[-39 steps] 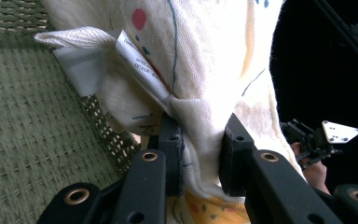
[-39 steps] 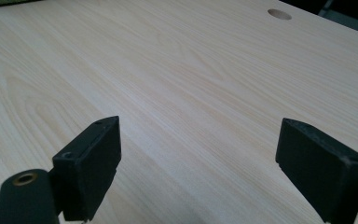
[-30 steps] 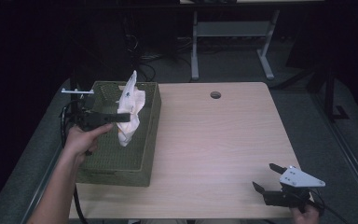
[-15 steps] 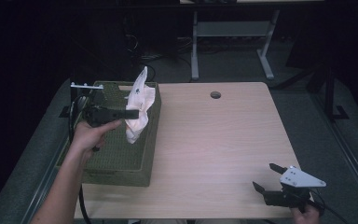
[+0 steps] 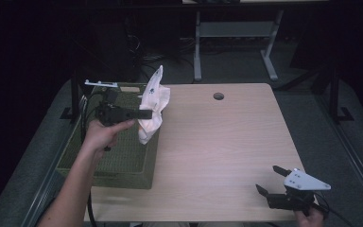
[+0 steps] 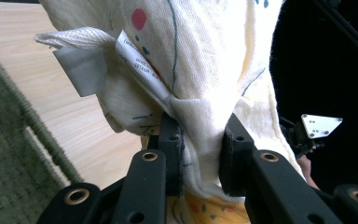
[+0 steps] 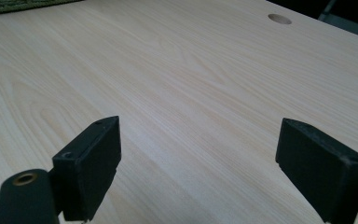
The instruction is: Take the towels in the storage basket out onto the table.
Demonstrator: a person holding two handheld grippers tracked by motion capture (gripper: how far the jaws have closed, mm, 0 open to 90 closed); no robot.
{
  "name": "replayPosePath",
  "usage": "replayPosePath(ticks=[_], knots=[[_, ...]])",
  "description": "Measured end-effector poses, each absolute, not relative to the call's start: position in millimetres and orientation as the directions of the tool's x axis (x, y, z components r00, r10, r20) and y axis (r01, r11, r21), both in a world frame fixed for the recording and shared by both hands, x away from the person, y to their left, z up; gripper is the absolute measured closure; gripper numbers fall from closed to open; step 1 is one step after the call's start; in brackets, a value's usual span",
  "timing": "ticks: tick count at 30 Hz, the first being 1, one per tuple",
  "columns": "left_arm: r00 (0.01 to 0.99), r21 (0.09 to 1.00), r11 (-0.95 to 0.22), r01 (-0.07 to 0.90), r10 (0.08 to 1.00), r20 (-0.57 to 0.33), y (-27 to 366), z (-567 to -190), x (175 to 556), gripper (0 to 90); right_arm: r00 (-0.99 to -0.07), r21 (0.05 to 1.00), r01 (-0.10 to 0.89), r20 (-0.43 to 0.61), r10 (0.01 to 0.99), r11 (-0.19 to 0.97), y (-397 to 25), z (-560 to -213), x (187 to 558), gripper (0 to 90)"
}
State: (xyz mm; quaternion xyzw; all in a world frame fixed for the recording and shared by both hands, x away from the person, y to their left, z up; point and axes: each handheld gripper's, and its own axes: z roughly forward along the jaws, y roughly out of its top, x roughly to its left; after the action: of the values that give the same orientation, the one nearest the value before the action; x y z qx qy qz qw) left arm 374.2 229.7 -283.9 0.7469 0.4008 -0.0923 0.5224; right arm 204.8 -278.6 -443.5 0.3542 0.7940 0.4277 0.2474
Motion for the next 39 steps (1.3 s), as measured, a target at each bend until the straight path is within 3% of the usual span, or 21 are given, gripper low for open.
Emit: replayPosePath(ticks=[39], knots=[[0.708, 0.7, -0.21, 0.682, 0.429, -0.561, 162.0, -293.8, 384.3, 74.8, -0.626, 0.858, 0.343, -0.095, 0.774, 0.382, -280.3, -443.4, 205.8, 13.7]])
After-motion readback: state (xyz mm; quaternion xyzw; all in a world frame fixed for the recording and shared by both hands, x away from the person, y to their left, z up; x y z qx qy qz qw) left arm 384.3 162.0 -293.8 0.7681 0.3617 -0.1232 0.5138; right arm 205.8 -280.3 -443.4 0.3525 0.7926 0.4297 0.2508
